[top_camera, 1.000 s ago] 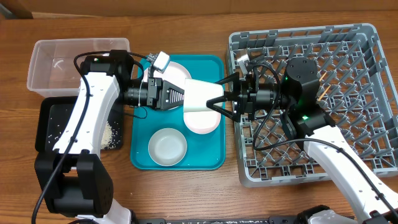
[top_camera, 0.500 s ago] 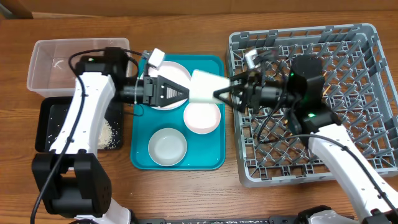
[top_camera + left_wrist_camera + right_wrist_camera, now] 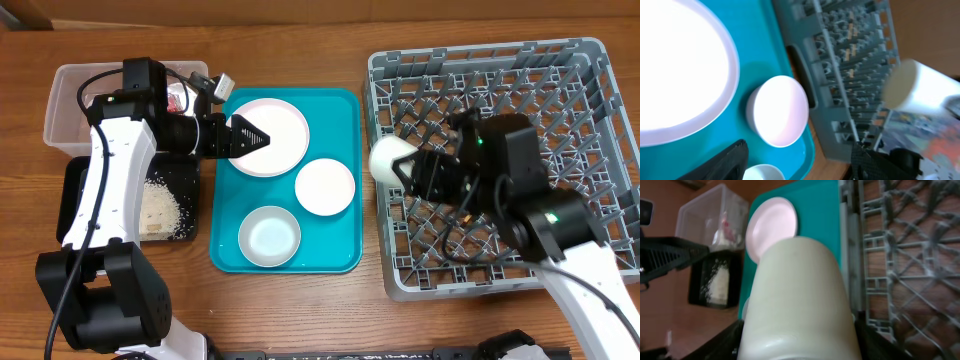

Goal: Sort waste into correct bins and load items into the dishwasher
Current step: 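Place the cup upside down in the rack's front with the right gripper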

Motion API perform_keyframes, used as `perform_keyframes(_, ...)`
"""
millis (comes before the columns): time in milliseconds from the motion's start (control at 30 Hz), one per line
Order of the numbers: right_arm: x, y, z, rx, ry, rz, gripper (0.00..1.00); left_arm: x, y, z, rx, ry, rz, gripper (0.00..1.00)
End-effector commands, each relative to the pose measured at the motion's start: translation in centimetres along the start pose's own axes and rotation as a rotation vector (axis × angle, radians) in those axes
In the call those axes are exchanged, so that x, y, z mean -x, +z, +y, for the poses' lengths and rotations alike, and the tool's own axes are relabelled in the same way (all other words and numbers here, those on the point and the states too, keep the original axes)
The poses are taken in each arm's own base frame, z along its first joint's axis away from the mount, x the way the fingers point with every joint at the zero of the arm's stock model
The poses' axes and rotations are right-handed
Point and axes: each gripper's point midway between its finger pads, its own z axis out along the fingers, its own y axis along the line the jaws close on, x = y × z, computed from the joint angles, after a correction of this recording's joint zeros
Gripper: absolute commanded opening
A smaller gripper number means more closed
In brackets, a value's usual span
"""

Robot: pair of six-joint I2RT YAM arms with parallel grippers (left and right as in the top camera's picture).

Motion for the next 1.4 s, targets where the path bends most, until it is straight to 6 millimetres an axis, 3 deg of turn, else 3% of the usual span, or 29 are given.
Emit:
perform_keyframes(0,0.2,-2.6,-1.4,-0.164,0.048,-0.070,0.60,0.9,-0.6,0.6,0.101,-0.023,-0.012,0.64)
perform_keyframes(100,-3.3,-3.0,-3.7,-0.292,0.117,0.053,0.60,1.3,-1.0,0.7,0.246,0.017,0.022,0.63)
perform_keyframes(300,-7.2,-4.0,-6.3,-0.437,0.214,0.209,0.60,2.6,-1.3,0.6,0.524,0.096,0.043,0.68)
perform_keyframes(467,-8.6,-3.5,-7.4,-0.513,0.247,0.299,0.61,2.8,-1.0,0.9,0.620,0.101,0.038,0.72)
perform_keyframes(667,-10.7,-1.2,-8.5,-0.604,0.241,0.449,0.62,2.7,-1.0,1.0,0.626,0.099,0.043,0.72)
perform_keyframes(967,-12.0,1.8,-8.0,-0.643,0.196,0.528,0.71,2.5,-1.1,1.0,0.626,0.096,0.049,0.72)
perform_keyframes(1067,-12.3,2.8,-7.7,-0.644,0.179,0.539,0.82,2.4,-1.1,1.0,0.626,0.093,0.054,0.73)
perform_keyframes(1167,-12.1,3.2,-7.4,-0.636,0.187,0.523,0.88,2.4,-1.1,1.0,0.626,0.093,0.052,0.73)
perform_keyframes(1267,-11.1,3.4,-6.7,-0.608,0.183,0.492,0.88,2.5,-1.2,0.7,0.622,0.095,0.049,0.72)
perform_keyframes(1367,-7.7,2.9,-3.7,-0.506,0.107,0.410,0.88,3.3,-2.5,-0.9,0.618,0.103,0.029,0.72)
